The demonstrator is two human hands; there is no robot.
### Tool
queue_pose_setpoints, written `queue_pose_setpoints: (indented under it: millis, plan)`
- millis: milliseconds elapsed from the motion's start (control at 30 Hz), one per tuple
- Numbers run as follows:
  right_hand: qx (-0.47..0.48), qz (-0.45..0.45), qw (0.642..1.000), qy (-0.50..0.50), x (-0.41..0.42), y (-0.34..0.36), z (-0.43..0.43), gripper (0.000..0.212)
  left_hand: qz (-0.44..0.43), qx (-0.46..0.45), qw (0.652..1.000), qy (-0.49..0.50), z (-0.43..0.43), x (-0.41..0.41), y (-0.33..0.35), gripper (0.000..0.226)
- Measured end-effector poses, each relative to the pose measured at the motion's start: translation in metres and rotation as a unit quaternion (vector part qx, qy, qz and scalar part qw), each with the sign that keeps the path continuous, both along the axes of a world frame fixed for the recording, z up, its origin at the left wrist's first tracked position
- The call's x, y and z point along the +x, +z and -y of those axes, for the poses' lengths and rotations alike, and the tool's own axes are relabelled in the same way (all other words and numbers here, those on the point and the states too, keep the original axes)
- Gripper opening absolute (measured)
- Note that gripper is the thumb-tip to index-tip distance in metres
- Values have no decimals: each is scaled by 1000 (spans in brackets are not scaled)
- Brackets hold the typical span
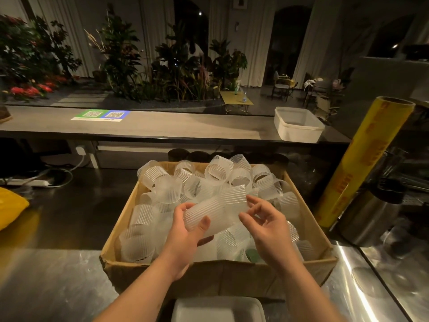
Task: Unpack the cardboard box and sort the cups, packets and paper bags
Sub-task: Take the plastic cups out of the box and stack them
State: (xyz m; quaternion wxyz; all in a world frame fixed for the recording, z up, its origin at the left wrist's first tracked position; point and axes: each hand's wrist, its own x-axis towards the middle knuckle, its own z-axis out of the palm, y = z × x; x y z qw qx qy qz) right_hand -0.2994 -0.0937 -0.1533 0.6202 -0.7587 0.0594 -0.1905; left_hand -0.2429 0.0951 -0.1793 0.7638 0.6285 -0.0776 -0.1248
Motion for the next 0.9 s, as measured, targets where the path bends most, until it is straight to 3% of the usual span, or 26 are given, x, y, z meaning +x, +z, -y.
queue_pose_setpoints:
  millis: [233, 467, 567, 633, 667, 733, 800, 900]
  plan:
    - [-84, -62, 992, 72, -2, 2, 12, 15, 10, 17, 1000, 9, -1, -1, -1, 60]
    - [-196, -106, 962, 156, 0, 12, 23, 10, 24, 45, 999, -11, 1, -5, 1, 58]
    - [-125, -91, 968, 196, 3, 4, 9, 5, 20, 20, 1000, -5, 0, -6, 2, 55]
    - [-43, -74, 989, 124, 8, -3, 7, 12, 14, 12, 1000, 6, -1, -5, 3, 55]
    - [-58, -74, 994, 59, 11, -6, 7, 12, 14, 11, 1000, 10, -1, -6, 4, 55]
    - [-209, -131, 969, -31, 17, -13, 10, 9, 17, 6, 1000, 12, -1, -6, 3, 56]
    - [-348, -207, 914, -1, 21, -21, 5, 32, 20, 5, 1000, 15, -1, -6, 2, 58]
    - [-393, -255, 884, 10, 28, -27, -2, 58, 12, -6, 1000, 23, -1, -4, 0, 60]
